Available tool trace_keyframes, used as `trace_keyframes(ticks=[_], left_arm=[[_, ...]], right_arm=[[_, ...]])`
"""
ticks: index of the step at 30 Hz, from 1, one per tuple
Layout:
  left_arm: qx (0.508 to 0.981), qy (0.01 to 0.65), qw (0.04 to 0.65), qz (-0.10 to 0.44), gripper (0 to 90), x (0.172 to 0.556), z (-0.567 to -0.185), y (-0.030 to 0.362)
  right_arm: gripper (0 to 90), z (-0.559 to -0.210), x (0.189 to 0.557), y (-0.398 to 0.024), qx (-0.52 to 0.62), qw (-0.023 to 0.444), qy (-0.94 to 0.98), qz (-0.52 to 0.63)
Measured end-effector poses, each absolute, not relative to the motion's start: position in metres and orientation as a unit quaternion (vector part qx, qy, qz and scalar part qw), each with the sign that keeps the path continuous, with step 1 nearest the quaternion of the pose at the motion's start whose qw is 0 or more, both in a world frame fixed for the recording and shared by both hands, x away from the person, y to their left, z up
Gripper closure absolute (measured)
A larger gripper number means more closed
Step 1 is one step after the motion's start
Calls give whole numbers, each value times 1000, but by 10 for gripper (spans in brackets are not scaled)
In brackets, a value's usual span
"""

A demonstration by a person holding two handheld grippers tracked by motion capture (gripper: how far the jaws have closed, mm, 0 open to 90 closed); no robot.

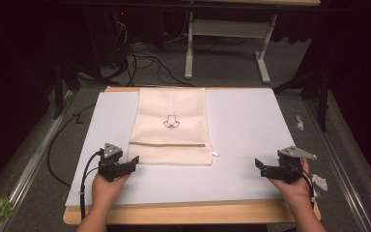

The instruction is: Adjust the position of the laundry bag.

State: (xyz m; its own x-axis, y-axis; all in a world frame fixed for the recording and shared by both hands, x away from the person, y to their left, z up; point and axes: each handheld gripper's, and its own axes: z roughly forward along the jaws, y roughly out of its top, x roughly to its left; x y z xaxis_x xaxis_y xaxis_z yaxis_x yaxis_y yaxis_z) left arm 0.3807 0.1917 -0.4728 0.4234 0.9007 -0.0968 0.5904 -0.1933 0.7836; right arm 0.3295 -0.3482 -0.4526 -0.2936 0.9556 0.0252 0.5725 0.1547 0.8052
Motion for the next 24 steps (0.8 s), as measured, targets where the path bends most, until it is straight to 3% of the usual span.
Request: trace_keyframes(ticks=[1, 4, 6, 9, 10, 17, 20, 23, 24], left_arm=[[749, 504, 380, 202, 336, 383, -475, 190], [750, 520, 364, 183, 561, 388, -480, 192], [756, 514, 363, 182, 605, 388, -482, 190], [768, 495, 369, 171, 844, 385, -482, 187], [781, 480, 362, 171, 873, 382, -480, 183], [817, 426, 367, 126, 868, 355, -473, 166], [822, 410, 367, 147, 851, 345, -466, 160], [809, 414, 384, 162, 766, 343, -460, 161], [804, 413, 385, 185, 759, 343, -460, 162]], right_arm=[[38, -453, 330, -348, 535, 259, 714, 370], [87, -455, 330, -342, 521, 252, 724, 375], [107, -455, 330, -340, 523, 248, 724, 375], [198, -457, 330, -335, 514, 239, 728, 384], [237, -456, 328, -333, 512, 239, 728, 389], [287, -459, 328, -320, 498, 223, 742, 389], [303, -461, 331, -309, 492, 207, 747, 397], [310, -462, 338, -290, 486, 196, 753, 398], [368, -462, 346, -276, 475, 184, 762, 400]])
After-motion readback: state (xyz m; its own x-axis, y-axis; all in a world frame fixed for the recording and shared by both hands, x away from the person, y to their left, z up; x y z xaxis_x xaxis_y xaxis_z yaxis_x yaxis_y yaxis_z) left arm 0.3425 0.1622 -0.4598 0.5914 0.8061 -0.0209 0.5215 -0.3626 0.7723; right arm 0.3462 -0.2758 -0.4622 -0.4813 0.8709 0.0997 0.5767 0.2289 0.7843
